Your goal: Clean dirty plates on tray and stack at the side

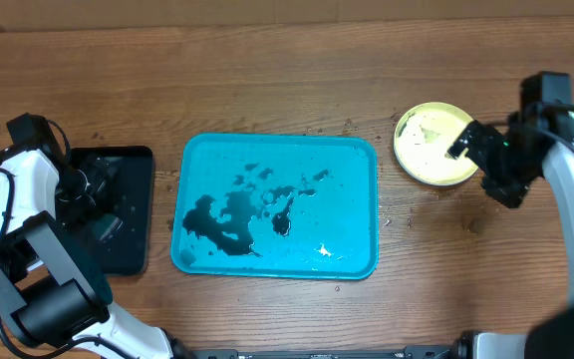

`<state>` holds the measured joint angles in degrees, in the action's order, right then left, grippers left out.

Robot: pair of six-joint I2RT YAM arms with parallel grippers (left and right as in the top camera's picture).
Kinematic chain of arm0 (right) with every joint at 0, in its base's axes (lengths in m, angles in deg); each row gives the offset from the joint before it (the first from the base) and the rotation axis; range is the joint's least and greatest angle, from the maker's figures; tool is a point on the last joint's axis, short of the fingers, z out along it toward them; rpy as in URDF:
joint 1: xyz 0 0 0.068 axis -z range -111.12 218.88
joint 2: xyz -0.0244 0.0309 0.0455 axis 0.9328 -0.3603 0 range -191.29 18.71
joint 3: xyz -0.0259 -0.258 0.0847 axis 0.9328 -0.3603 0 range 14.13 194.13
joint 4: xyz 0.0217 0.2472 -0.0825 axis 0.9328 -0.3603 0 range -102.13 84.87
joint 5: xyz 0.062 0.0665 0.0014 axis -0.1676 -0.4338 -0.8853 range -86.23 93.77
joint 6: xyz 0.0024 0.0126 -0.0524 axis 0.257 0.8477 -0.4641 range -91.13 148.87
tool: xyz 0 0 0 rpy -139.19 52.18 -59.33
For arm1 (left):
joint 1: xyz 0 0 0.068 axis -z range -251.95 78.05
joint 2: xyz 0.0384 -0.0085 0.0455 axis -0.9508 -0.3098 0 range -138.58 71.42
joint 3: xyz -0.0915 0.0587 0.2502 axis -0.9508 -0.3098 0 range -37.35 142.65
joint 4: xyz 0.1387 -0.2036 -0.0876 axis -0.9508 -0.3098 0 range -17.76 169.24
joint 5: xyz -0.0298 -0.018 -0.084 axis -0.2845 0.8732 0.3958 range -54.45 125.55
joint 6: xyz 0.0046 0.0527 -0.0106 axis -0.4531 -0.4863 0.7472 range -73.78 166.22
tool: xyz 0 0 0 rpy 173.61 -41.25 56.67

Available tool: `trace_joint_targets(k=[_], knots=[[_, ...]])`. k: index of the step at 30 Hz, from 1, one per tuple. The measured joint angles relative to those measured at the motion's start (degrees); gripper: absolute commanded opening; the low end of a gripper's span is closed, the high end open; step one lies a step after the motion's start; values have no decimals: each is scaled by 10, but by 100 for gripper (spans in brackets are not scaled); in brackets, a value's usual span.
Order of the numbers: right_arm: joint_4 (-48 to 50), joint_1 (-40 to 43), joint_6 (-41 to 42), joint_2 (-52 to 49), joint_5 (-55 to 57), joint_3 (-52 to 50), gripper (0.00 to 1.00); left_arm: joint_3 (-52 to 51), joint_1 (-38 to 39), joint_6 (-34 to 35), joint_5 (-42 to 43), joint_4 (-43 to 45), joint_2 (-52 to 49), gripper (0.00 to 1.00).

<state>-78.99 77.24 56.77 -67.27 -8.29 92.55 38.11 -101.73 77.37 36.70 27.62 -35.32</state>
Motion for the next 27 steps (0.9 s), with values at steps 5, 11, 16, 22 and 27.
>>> trace_joint_targets(k=[5, 11, 16, 22, 27], knots=[[-69, -17, -16, 129, 1, 0, 100, 0, 0, 0, 0, 0, 0, 100], [-150, -65, -25, 249, 0, -16, 100, 0, 0, 0, 0, 0, 0, 100], [-195, -69, -24, 273, 1, -20, 100, 0, 0, 0, 0, 0, 0, 100], [-195, -69, -25, 269, 7, -20, 100, 0, 0, 0, 0, 0, 0, 100], [-172, -69, -25, 263, 27, -20, 100, 0, 0, 0, 0, 0, 0, 100]])
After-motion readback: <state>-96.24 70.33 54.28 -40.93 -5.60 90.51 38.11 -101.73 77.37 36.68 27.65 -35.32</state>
